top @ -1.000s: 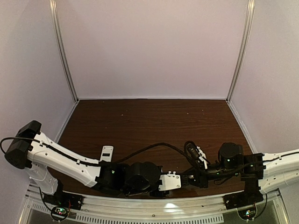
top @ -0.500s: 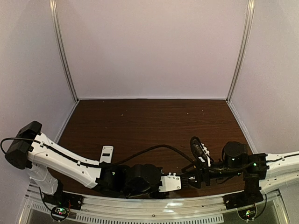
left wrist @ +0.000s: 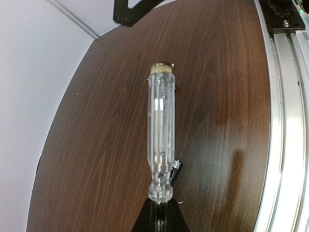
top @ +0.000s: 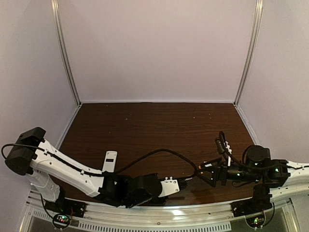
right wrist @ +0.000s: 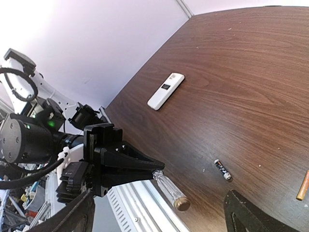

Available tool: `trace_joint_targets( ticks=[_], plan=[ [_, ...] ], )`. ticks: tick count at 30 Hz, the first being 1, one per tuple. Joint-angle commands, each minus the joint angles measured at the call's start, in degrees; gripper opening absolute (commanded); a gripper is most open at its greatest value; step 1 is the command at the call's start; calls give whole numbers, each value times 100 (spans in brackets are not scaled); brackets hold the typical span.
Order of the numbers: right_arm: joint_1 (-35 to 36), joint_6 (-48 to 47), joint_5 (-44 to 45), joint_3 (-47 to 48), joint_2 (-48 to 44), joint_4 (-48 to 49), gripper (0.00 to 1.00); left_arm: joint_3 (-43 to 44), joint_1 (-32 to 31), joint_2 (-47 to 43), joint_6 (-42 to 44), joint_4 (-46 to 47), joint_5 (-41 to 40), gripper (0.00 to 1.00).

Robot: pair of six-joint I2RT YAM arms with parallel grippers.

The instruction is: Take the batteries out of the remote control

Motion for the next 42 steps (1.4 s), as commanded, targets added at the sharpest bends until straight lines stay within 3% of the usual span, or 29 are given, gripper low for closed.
trace_joint_targets(
  ticks=[1,9,16,29,42],
  plan=[
    [33,180,854,-29,-553,-680,94,-157,-15,-134,-488,-3,-570,0],
    [34,370,1072,-149,-1260,-988,95,-391,402,-275,-1600,-494,-681,0],
    [32,474,1027,-213,-1296,-988,95,-767,1288,-491,-2573,-814,-91,0],
    [30,565,902,-313,-1339,-922,96,-960,2207,-328,-3285,-1121,459,0],
    [37,598,879,-338,-1444,-959,96,-933,2586,163,-3271,-928,665,0]
  ],
)
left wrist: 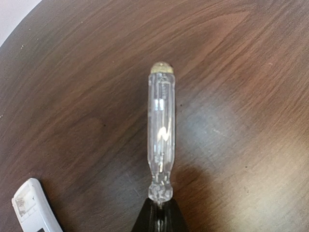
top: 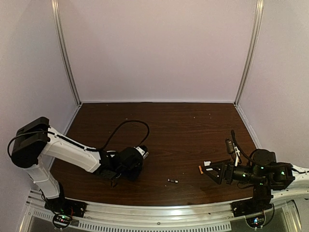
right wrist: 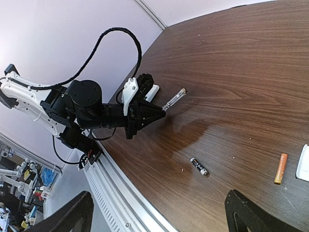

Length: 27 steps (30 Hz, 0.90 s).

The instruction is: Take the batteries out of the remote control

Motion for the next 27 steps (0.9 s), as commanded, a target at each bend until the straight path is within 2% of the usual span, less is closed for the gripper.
trace_joint_targets(
  ticks=[1,6,12,18,27],
  plan=[
    [-1,57,-19,-75,-330,-88,96,-11,110,219,-65,132,63,0],
    [-1,64,-24,-91,-326,-75,96,4,140,264,-71,119,-83,1],
    [-4,60,-36,-93,-313,-65,96,126,175,277,-45,-4,-209,15],
    [-4,67,-37,-102,-313,-54,96,238,185,276,-23,-126,-305,38],
    [-7,36,-20,-110,-319,-55,97,321,187,-93,24,-463,-627,49]
  ],
)
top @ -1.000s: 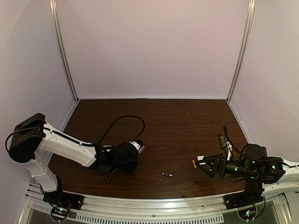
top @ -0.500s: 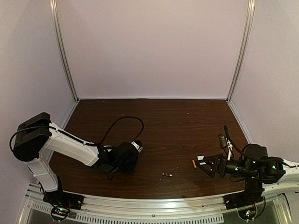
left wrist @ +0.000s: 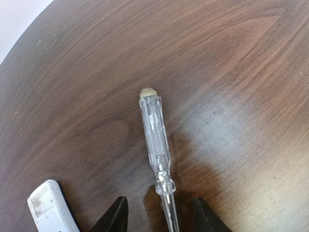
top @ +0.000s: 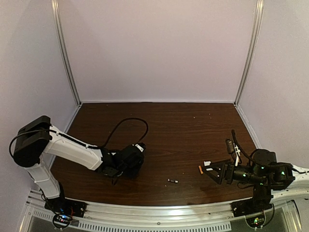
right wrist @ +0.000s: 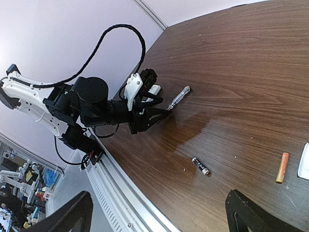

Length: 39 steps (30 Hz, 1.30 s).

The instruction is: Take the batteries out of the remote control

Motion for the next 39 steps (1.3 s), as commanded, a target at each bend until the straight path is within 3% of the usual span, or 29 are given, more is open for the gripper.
trace_joint_targets(
  ticks=[1,10,18,29,35,39],
  plan=[
    [-6,-31,6,-103,-284,-62,97,98,39,-384,27,-246,-291,51],
    [-8,-106,143,-115,-245,-68,97,-241,316,-1883,150,-721,-670,64],
    [-3,-134,183,-130,190,207,95,-340,1470,-3395,661,-711,-672,97],
    [-3,-193,476,71,1083,144,100,-616,3178,-3556,1171,326,-880,97],
    [-7,-414,458,71,954,83,100,-1507,3980,-3409,1674,2133,-972,97],
    [-5,-624,574,15,755,144,100,-1724,4511,-3125,1883,2840,-668,97]
  ],
)
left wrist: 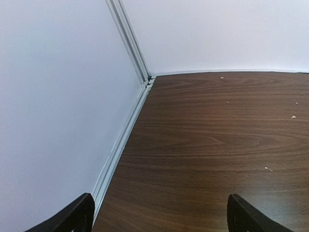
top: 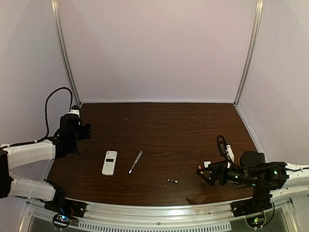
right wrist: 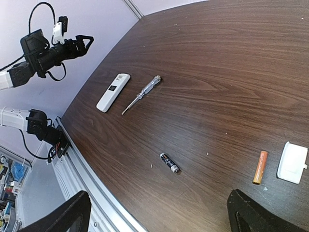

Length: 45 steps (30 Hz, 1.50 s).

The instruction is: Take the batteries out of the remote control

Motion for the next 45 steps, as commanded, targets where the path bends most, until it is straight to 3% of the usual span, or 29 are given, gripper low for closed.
trace_joint_targets(
  ticks=[1,4,9,12,19,22,26,28,32,36,45],
  plan=[
    [7,-381,273,25,-264,53,100,-164,486,345,456,1495,291,97],
    [7,-655,456,-116,-423,300,100,-341,727,740,715,2171,575,97],
    [0,-1032,1065,-592,-713,852,100,-1060,851,1451,1528,4459,916,97],
    [-4,-1325,1369,-836,-900,1277,100,-1164,908,1871,1773,5201,996,97],
    [-6,-1153,1908,-888,-1294,1008,100,-1116,1159,2309,1711,5619,1533,97],
    [-6,-976,2100,-1212,-1503,1278,100,-1259,1508,2209,1393,5654,2110,97],
    [-3,-1128,2373,-1395,-1543,1640,100,-1540,1999,2540,1051,6423,2836,97],
    [-6,-1180,2573,-1324,-1463,1583,100,-1422,2014,2418,1050,5953,3054,97],
    [-2,-969,3206,-1058,-1193,1372,100,-1456,2011,2505,1080,6134,3057,97],
    [0,-497,4375,-630,-678,978,100,-1461,2012,2507,1080,6196,3070,97],
    [-22,-1514,6403,673,738,603,100,-1456,2016,2498,1084,6186,3072,97]
  ],
)
